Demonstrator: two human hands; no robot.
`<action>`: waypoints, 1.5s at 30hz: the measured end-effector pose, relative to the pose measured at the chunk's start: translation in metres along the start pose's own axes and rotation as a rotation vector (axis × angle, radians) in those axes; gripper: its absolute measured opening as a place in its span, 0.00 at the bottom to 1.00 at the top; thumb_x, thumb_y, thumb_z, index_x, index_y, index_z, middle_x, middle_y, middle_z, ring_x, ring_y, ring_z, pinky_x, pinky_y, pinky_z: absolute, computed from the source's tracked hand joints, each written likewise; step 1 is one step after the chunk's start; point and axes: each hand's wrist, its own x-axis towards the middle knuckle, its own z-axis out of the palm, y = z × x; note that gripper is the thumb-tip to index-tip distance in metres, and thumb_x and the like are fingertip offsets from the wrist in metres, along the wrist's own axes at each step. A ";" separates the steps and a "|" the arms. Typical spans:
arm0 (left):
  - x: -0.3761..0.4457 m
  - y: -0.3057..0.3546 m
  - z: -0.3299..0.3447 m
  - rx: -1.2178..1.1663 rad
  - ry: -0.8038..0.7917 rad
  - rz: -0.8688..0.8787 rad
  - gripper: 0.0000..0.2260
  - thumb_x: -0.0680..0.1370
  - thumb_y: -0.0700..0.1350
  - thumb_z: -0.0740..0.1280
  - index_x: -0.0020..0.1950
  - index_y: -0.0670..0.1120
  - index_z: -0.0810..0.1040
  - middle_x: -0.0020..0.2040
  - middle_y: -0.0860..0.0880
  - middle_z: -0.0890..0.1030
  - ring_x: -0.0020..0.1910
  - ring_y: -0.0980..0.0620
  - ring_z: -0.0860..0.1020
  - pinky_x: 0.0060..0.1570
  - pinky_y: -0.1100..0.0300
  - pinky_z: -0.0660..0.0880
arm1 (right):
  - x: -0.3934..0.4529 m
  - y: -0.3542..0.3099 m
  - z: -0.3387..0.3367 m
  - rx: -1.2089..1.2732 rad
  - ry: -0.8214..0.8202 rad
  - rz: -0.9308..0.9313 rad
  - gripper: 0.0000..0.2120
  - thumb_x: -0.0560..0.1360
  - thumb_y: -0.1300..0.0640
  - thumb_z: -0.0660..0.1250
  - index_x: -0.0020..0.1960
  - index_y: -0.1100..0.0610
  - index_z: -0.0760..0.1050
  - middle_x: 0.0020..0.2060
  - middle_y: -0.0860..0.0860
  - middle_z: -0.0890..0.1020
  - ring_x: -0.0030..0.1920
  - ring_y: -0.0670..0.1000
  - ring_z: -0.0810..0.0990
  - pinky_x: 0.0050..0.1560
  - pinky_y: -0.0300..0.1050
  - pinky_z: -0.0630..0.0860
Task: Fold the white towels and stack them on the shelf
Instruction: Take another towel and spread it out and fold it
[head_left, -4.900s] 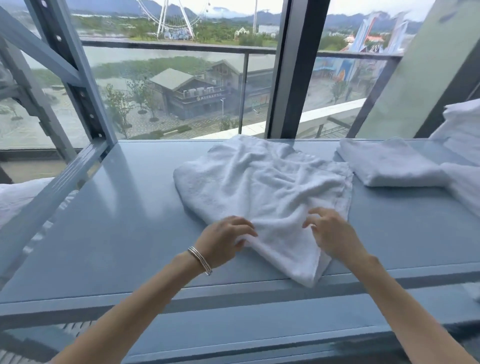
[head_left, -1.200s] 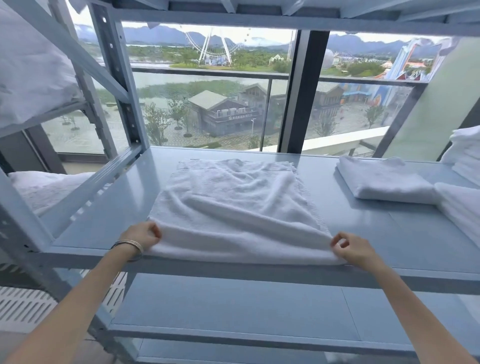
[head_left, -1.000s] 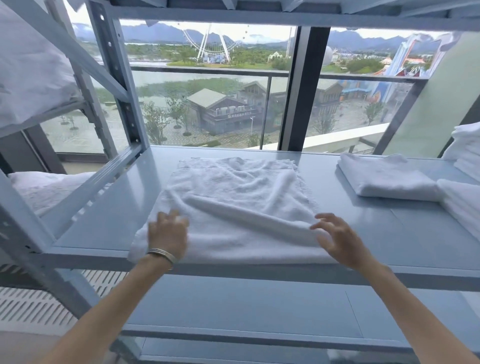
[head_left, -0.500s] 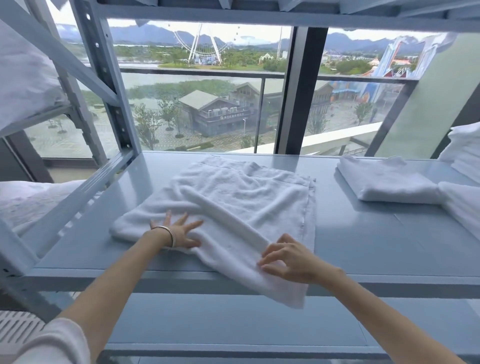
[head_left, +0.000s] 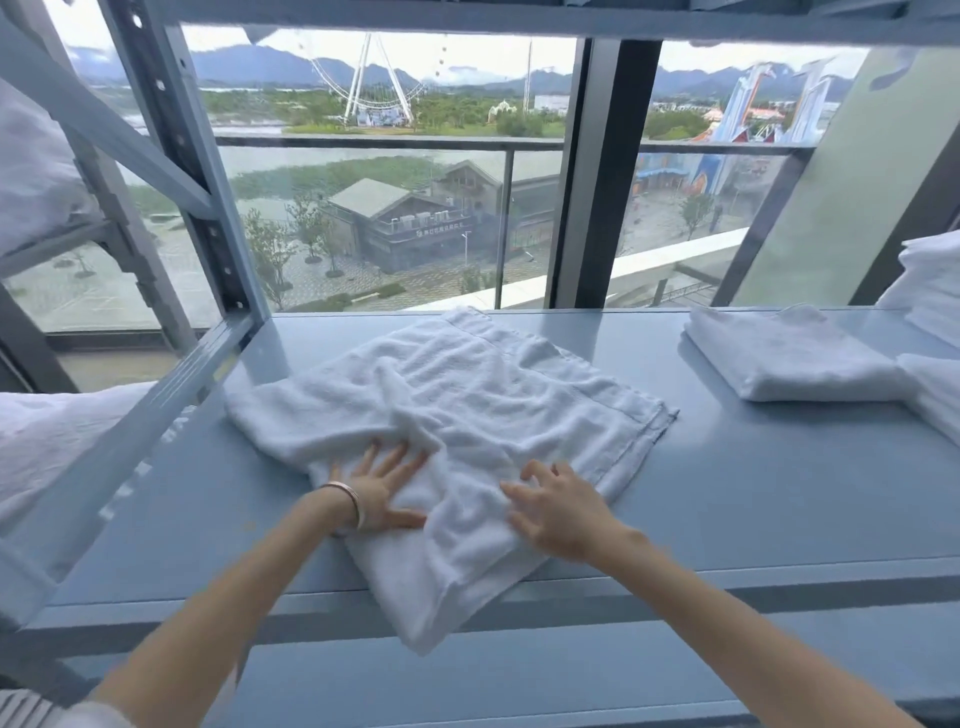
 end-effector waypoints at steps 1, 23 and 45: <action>0.003 -0.016 -0.013 0.050 -0.007 -0.023 0.42 0.68 0.74 0.56 0.73 0.64 0.36 0.75 0.59 0.35 0.75 0.43 0.36 0.66 0.29 0.40 | 0.003 -0.007 0.000 0.110 0.026 -0.034 0.17 0.79 0.47 0.57 0.66 0.48 0.71 0.62 0.52 0.71 0.60 0.57 0.69 0.59 0.50 0.70; 0.018 -0.046 0.014 -0.196 0.200 -0.224 0.22 0.81 0.59 0.45 0.74 0.63 0.42 0.76 0.60 0.40 0.75 0.50 0.36 0.70 0.43 0.35 | -0.007 0.161 -0.020 -0.369 0.158 -0.179 0.20 0.48 0.67 0.74 0.36 0.52 0.75 0.31 0.48 0.77 0.28 0.51 0.78 0.16 0.39 0.66; -0.044 -0.023 0.038 -0.029 0.692 0.450 0.19 0.69 0.64 0.64 0.55 0.57 0.76 0.58 0.56 0.78 0.55 0.53 0.76 0.47 0.58 0.77 | -0.025 0.165 -0.001 -0.073 0.340 -0.080 0.18 0.61 0.72 0.72 0.42 0.51 0.80 0.41 0.45 0.81 0.42 0.51 0.81 0.30 0.43 0.73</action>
